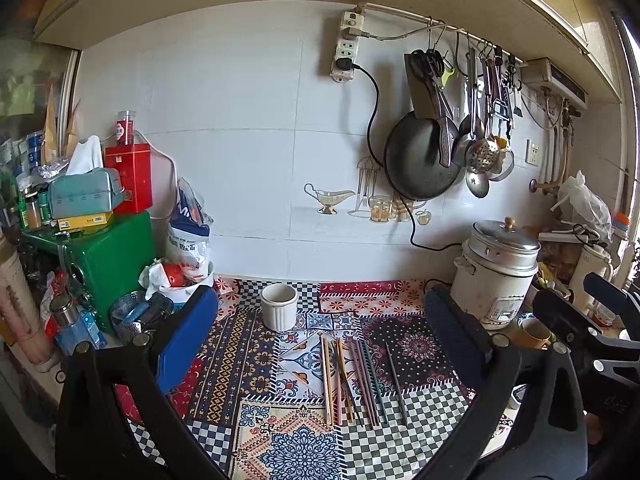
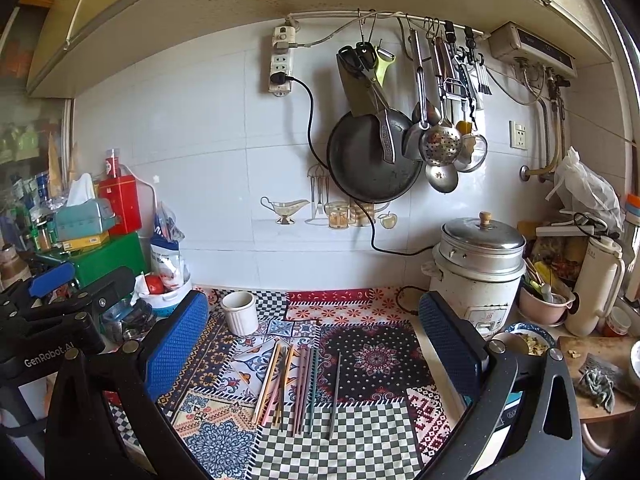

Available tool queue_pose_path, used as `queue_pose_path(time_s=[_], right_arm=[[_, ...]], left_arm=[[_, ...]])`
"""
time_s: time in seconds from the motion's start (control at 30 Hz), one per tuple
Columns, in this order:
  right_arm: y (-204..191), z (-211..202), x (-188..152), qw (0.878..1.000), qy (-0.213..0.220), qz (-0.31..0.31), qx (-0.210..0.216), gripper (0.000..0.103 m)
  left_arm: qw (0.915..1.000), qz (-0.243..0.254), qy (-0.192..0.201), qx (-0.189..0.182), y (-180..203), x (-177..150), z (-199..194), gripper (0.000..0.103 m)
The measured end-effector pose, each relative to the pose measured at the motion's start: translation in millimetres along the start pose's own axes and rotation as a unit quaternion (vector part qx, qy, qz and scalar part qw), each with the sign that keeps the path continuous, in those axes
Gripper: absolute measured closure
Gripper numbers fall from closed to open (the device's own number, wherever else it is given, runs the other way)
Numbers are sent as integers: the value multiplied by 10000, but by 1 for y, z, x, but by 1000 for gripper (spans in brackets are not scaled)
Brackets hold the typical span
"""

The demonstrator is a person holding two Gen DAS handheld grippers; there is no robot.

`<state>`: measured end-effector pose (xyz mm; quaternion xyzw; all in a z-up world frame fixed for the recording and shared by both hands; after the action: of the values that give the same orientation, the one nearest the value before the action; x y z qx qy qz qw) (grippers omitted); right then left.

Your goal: Organize utensils

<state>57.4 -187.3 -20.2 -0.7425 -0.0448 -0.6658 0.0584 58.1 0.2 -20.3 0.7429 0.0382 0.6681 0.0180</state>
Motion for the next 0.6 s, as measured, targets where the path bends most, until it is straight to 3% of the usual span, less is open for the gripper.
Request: queue_pose_path(time_s=[0.6], right_arm=[[5,-1,0,10000,21,20,-45,0]], left_arm=[[10000,6,-13,-34,3,0,3,0]])
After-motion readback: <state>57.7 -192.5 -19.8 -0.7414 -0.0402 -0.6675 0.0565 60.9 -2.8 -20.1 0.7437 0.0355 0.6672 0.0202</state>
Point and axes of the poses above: each gripper's, at about its wrist camera, not at the fingertips, and z roughly the way its jaws point, y to its right, x to its top, the point moved 6 cm from there along z, roughly the way its jaws point, and after that the axes turned 11 degrees about y, right-handed, at the moved point
